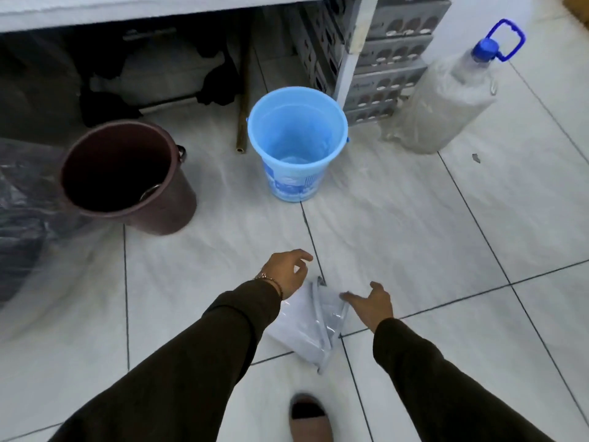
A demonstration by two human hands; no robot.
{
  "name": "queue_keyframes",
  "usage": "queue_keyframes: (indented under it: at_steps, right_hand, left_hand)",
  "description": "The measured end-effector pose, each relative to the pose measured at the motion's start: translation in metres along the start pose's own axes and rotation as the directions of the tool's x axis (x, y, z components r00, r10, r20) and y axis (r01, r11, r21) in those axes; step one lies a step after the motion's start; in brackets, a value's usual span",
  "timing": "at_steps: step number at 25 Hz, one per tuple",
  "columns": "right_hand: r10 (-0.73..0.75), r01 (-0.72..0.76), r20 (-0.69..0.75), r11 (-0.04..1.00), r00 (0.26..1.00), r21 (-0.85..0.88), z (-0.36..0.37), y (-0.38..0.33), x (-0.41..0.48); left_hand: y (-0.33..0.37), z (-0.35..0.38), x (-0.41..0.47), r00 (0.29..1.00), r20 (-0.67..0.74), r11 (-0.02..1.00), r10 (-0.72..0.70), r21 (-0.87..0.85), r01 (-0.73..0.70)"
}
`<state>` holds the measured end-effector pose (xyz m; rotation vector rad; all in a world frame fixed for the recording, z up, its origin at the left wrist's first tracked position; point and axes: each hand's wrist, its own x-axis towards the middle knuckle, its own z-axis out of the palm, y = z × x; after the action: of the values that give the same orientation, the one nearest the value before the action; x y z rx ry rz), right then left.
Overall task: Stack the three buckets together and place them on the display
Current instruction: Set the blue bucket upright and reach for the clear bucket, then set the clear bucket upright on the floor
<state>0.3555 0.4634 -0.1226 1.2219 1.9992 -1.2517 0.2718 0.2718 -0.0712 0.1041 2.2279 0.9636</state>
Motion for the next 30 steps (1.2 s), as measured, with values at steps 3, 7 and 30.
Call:
queue_keyframes:
  at_steps: [3, 7, 30]
  right_hand:
    - [0.104, -0.118, 0.177, 0.991, 0.979, 0.069, 0.036, 0.06, -0.003]
    - [0.032, -0.092, 0.359, 0.984, 0.933, 0.151, 0.075, 0.099, -0.014]
    - [-0.533, 0.635, 0.729, -0.396, 0.429, -0.663, 0.16, -0.056, -0.006]
  left_hand:
    - [-0.014, 0.051, 0.017, 0.962, 0.22, 0.941, 0.16, 0.259, -0.216]
    - [-0.016, 0.096, 0.042, 0.809, 0.565, 0.604, 0.162, 0.592, -0.534]
    - [-0.14, -0.024, -0.023, 0.999, -0.009, 0.546, -0.039, 0.837, 0.029]
